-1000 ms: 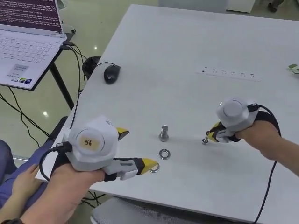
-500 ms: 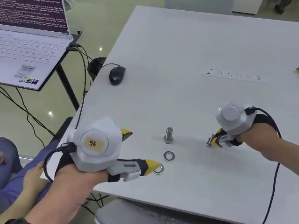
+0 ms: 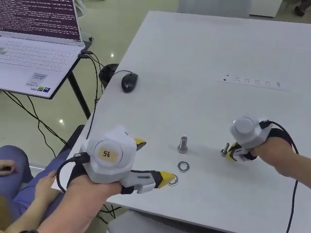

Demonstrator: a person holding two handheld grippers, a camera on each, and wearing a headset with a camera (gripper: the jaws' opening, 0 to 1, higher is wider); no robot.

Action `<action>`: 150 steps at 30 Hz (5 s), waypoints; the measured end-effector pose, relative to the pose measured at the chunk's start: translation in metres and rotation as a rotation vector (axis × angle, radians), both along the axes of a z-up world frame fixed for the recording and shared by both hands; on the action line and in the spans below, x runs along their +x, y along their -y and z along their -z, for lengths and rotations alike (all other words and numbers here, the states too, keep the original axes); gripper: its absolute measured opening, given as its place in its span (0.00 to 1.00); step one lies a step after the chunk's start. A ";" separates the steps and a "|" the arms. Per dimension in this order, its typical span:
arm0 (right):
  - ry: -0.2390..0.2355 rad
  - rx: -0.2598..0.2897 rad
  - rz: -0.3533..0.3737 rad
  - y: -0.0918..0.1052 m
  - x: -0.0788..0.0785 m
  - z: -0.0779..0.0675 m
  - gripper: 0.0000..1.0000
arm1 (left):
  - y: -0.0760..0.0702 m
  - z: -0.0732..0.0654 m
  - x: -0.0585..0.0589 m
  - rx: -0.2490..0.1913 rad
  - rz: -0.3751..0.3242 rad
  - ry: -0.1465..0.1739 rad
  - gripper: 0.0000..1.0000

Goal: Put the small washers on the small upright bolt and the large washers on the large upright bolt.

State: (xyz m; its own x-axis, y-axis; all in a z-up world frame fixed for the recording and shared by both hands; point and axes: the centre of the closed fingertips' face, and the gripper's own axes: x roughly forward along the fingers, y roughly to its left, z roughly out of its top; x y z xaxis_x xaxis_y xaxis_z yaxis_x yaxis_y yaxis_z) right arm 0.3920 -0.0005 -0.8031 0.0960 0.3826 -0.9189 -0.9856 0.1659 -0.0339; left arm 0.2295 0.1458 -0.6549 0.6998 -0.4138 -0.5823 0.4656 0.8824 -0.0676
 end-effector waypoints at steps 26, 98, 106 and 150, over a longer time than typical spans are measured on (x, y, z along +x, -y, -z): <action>-0.031 0.250 0.186 0.022 -0.035 -0.014 0.17 | 0.013 0.008 -0.001 0.004 0.009 0.003 0.65; -0.033 0.074 -0.405 -0.106 -0.085 0.021 0.23 | -0.027 -0.002 -0.009 -0.029 -0.011 0.021 0.64; -0.030 0.113 -0.349 -0.102 -0.080 0.011 0.23 | -0.027 -0.001 -0.008 -0.029 -0.005 0.020 0.64; 0.086 0.171 -0.298 -0.135 -0.029 -0.049 0.23 | -0.027 -0.002 0.000 -0.039 -0.003 0.022 0.64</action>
